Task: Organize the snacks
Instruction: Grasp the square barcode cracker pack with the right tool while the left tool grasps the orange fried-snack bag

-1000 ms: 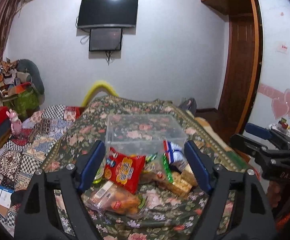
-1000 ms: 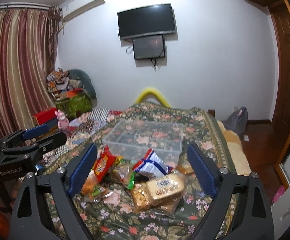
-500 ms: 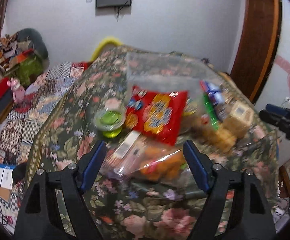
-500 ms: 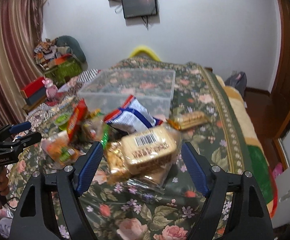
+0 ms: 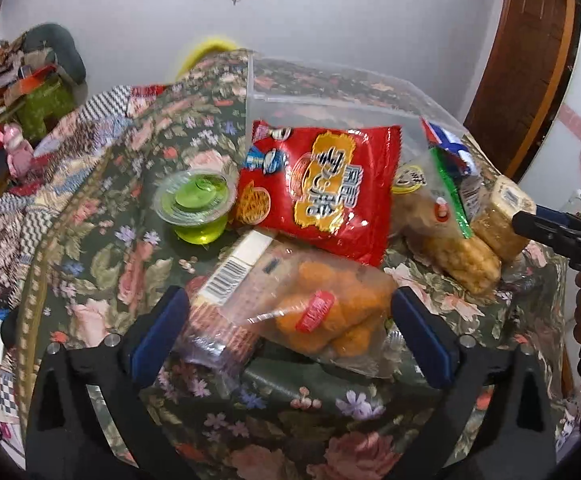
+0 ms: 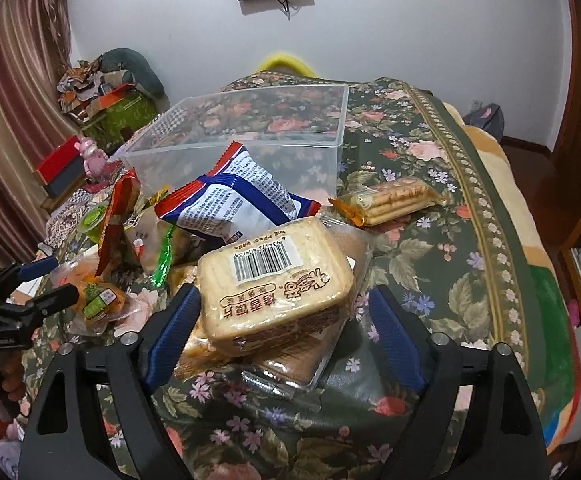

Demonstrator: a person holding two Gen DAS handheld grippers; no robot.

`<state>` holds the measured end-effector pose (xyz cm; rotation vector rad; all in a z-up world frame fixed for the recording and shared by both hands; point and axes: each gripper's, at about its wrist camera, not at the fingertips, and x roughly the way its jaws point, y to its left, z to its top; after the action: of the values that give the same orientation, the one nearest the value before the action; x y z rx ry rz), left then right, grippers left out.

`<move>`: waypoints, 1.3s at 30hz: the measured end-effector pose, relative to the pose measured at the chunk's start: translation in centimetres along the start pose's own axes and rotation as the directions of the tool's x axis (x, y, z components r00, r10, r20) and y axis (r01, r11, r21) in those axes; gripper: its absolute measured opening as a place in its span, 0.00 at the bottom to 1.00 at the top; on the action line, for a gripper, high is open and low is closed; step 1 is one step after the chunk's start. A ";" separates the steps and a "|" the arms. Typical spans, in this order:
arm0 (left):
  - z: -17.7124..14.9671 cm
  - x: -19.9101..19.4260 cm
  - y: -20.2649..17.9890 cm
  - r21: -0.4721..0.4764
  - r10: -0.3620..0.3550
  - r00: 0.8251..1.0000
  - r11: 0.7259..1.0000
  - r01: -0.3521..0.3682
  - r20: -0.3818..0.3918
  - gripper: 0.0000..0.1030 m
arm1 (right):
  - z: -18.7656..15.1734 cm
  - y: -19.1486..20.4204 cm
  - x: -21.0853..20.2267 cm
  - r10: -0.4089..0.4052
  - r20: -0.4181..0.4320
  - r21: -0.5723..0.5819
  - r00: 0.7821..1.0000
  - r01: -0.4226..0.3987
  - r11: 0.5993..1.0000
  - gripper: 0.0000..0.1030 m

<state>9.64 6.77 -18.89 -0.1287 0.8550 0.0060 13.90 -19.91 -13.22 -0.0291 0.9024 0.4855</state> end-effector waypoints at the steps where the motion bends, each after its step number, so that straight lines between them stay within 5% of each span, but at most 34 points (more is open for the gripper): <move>1: 0.0 0.1 0.0 -0.002 0.006 1.000 1.000 -0.006 0.002 1.00 | 0.1 -0.1 0.2 0.001 0.001 -0.002 1.000 -0.001 1.000 0.85; 14: 0.4 0.1 -2.8 0.076 0.021 1.000 0.997 -0.022 0.012 0.99 | -0.1 0.4 2.1 0.001 -0.036 -0.029 0.999 -0.002 1.000 0.80; 23: 0.4 1.3 -3.2 0.072 0.013 0.999 0.997 -0.016 0.032 0.81 | -0.1 0.3 1.5 0.007 -0.017 -0.026 1.000 -0.007 1.000 0.77; 33: 0.4 0.0 -3.6 0.063 -0.018 0.999 0.998 0.015 0.045 0.74 | 0.4 0.5 -0.2 0.004 0.030 -0.035 1.000 -0.003 0.999 0.76; 36: 0.3 -1.5 -4.3 0.098 -0.018 0.998 0.995 0.011 0.068 0.55 | 0.6 0.4 -0.9 0.001 0.047 -0.032 0.999 0.000 0.999 0.76; 37: 0.3 -1.9 -4.4 0.103 -0.017 0.998 0.995 0.010 0.069 0.31 | 0.7 0.4 -1.0 0.000 0.052 -0.033 0.999 0.001 0.999 0.76; 39: 0.4 -2.4 -4.3 0.092 -0.053 0.997 0.995 0.048 0.049 0.23 | 0.8 0.4 -1.4 -0.001 0.062 -0.034 0.998 0.003 0.999 0.76</move>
<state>8.63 2.71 -16.33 -0.0643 0.7988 -0.0767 13.64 -19.90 -11.58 -0.0461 0.8333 0.4977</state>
